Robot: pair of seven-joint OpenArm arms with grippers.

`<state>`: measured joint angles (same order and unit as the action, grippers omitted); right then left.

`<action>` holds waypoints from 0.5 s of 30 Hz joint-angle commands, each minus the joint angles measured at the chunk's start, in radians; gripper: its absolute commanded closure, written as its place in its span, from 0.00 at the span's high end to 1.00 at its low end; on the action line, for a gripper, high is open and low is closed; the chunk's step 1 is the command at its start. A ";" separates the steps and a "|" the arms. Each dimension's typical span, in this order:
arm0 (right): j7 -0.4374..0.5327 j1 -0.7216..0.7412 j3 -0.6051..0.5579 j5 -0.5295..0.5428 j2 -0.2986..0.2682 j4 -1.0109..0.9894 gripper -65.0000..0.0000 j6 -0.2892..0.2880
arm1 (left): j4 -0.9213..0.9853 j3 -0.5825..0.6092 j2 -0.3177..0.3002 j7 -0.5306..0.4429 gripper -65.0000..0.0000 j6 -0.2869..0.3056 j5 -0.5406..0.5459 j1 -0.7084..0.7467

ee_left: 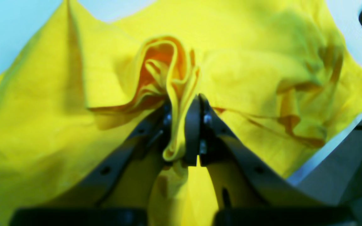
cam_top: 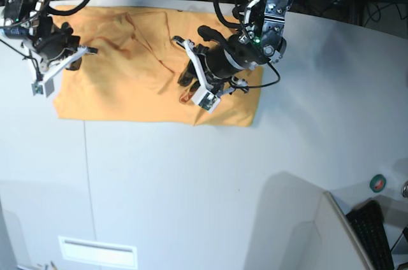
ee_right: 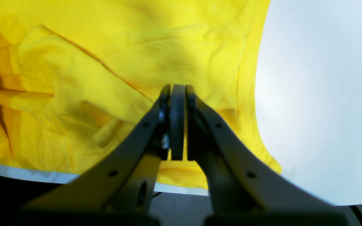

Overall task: Layout the t-shirt on the table in an organized manner, then fold the t-shirt properly
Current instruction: 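Carry the held end with the left gripper toward the right gripper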

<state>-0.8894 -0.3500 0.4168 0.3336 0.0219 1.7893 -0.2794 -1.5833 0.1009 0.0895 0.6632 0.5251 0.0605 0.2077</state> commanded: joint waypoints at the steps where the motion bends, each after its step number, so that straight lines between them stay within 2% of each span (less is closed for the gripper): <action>1: 0.014 0.001 0.003 0.008 -0.004 0.014 0.00 -0.004 | -0.015 0.016 0.008 -0.024 0.00 0.000 0.025 -0.009; 5: 0.014 0.002 0.003 0.008 -0.004 0.014 0.00 -0.004 | -0.035 0.061 0.003 -0.020 0.00 0.000 0.019 0.000; 10: 0.014 0.002 0.003 0.008 -0.004 0.014 0.00 -0.004 | -0.076 0.056 0.002 0.088 0.00 0.000 0.020 -0.001; 15: 0.014 0.004 0.003 0.008 -0.004 0.014 0.00 -0.004 | -0.073 0.061 -0.012 0.094 0.00 0.000 0.023 -0.006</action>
<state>-0.8894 -0.3496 0.4168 0.3336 0.0219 1.7893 -0.2794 -1.6390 0.1581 0.0719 0.7734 0.5228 0.0647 0.2085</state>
